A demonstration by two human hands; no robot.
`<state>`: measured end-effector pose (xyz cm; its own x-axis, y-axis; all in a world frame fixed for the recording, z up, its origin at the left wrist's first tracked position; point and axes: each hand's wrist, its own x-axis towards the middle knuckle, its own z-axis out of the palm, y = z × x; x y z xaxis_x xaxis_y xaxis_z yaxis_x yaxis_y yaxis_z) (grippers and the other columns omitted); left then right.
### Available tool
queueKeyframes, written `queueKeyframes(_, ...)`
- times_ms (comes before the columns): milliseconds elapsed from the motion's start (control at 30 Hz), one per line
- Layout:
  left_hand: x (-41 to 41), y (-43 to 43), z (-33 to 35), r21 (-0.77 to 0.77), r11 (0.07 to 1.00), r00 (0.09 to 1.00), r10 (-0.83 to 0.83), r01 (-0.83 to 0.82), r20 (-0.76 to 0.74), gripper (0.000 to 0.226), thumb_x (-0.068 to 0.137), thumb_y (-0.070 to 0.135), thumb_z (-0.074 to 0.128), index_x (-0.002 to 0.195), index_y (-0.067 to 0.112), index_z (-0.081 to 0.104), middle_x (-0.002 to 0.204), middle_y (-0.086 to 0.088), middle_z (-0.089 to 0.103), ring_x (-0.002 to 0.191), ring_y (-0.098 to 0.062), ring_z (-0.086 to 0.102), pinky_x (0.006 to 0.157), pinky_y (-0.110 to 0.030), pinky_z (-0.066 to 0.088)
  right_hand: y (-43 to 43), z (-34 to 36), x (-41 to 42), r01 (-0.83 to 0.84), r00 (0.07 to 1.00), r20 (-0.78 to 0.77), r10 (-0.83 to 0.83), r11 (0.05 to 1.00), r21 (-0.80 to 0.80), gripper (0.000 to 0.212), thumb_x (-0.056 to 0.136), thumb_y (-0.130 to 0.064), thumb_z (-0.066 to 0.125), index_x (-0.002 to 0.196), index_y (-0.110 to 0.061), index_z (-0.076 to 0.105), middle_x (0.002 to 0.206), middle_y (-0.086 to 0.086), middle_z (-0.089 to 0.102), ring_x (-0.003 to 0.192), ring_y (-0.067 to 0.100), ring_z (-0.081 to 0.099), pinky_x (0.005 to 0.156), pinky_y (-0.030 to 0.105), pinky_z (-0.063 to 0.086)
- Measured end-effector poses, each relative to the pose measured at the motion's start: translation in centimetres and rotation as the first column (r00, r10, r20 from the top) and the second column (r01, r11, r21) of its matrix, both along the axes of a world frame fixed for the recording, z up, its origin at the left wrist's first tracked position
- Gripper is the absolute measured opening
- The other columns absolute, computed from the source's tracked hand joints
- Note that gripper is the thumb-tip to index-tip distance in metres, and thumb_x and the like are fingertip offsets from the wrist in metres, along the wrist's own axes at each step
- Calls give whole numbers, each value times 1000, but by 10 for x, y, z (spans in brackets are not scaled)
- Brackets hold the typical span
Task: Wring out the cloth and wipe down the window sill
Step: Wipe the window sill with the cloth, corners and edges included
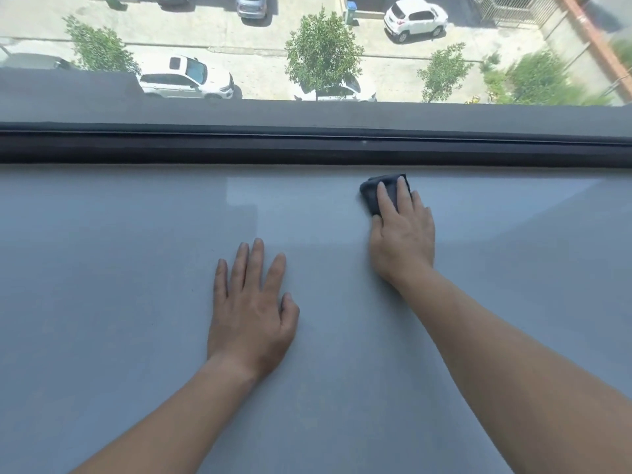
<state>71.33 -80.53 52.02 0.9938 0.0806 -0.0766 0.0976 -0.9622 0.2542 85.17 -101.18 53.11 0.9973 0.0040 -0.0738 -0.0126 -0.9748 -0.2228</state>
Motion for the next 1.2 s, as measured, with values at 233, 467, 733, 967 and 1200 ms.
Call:
queueKeyframes(233,-1,-4,3,-19,1000,1000,20,-19,21,66,89,43,24,151,22,32,166,-6,12,153,-20,2,123,-45,-2,-21,-3,-49,-378,925,-37,378,926,0,54,102,-35,33,154,-36,21,166,-6,7,151,25,10,123,43,4)
queueKeyframes(467,-3,-3,2,-69,998,997,10,-5,81,65,89,48,27,145,19,42,162,-10,25,151,-24,15,123,-49,2,-9,-7,-106,-400,916,40,399,917,12,60,96,-28,45,153,-30,28,165,0,15,150,30,16,122,47,13)
queueKeyframes(733,-67,-46,11,-106,992,997,74,-69,39,62,93,47,25,144,18,45,161,-10,26,152,-24,14,123,-48,3,-51,0,-80,-137,990,-25,138,990,22,58,101,-31,34,156,-32,16,167,-4,2,152,26,6,123,43,5)
queueKeyframes(967,-82,-59,-1,32,999,999,35,-35,-19,68,93,49,24,154,21,27,166,-8,6,153,-21,-2,123,-49,0,-69,-6,-136,-552,834,1,552,834,-22,59,95,-31,41,153,-30,29,165,-1,15,149,29,20,122,47,14)
queueKeyframes(1200,-82,-61,2,30,998,999,48,-48,-10,69,92,50,24,154,21,28,166,-7,7,153,-20,-1,123,-47,-2,-65,-5,-158,-316,948,40,316,949,2,65,93,-25,46,155,-28,26,166,2,13,150,32,14,121,50,14)
